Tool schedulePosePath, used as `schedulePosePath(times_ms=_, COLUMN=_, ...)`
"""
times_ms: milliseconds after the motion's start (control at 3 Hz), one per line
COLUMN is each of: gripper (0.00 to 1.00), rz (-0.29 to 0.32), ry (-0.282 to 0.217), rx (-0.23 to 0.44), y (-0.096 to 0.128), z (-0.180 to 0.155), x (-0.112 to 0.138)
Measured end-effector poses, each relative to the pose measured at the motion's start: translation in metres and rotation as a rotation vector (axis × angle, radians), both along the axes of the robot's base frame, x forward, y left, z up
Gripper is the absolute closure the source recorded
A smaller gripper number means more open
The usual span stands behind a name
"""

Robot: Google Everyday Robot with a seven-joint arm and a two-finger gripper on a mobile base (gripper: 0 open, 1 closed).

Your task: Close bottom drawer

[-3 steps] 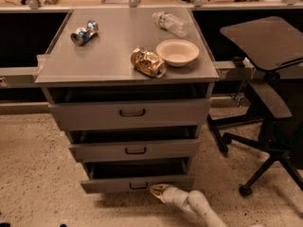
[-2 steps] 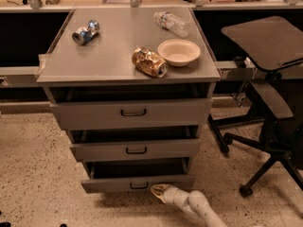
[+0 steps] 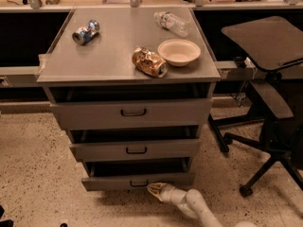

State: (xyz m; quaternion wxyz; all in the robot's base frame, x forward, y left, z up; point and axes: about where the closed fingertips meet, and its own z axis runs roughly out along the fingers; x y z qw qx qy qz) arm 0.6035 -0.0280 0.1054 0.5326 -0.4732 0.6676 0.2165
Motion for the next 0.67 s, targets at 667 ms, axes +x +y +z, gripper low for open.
schedulePosePath(times_ms=667, gripper=1.0, rz=0.013, ry=0.007, rx=-0.005, y=-0.0005, z=0.0015, x=0.0044)
